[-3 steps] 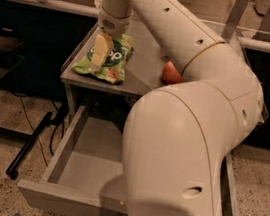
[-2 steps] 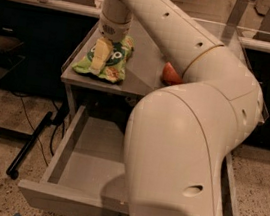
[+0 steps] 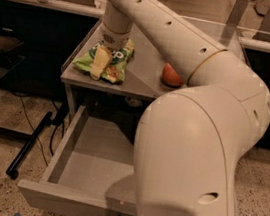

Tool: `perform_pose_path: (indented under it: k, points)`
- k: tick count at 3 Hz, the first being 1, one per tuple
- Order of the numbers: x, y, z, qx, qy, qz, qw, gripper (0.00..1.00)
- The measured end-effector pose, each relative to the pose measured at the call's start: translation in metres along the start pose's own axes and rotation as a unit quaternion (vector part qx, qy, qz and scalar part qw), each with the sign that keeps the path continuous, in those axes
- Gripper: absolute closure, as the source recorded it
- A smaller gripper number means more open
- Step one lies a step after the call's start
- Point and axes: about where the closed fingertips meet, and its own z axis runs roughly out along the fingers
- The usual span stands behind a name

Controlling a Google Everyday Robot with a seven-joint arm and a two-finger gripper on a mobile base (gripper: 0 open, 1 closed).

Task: Place green rice chip bag into top drawer

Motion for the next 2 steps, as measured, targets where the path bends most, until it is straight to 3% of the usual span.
perform_pose_path:
  k: [2]
  points:
    - [0.0001, 0.0001, 0.0003, 0.000, 0.000, 0.000, 1.0000, 0.66]
